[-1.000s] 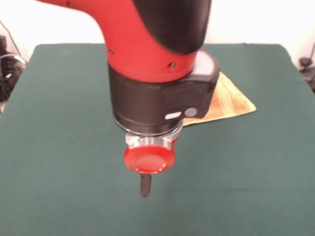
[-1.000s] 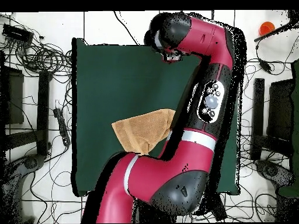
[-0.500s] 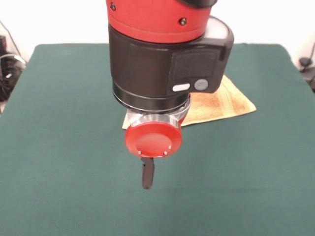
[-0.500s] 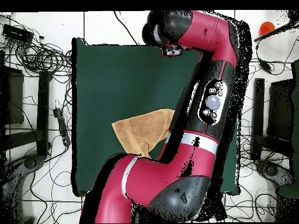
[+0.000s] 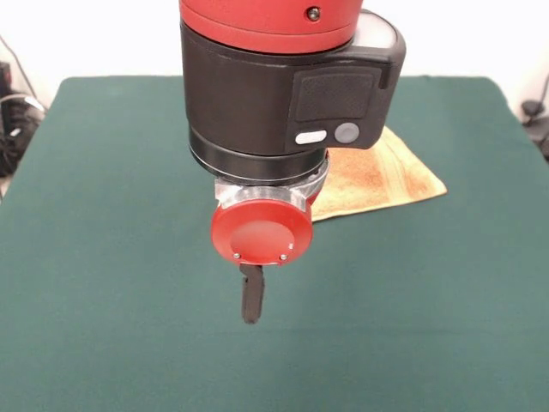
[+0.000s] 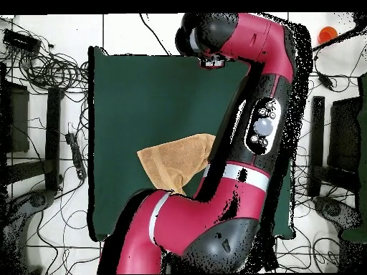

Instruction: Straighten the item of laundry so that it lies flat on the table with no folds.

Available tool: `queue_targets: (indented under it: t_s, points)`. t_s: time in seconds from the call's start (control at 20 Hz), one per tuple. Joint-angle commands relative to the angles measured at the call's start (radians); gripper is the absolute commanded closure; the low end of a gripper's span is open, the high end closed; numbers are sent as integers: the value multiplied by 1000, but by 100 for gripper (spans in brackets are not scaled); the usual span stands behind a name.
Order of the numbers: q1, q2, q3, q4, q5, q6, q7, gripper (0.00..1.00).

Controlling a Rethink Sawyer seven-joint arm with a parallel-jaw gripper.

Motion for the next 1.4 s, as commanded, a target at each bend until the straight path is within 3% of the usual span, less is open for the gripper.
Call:
queue_targets:
  t_s: [0.05,0.7,1.4]
  points:
    - [34,25,69,147,-1,41,143,0]
    - [45,47,40,87,19,76,186,0]
    - [47,41,41,107,11,56,195,0]
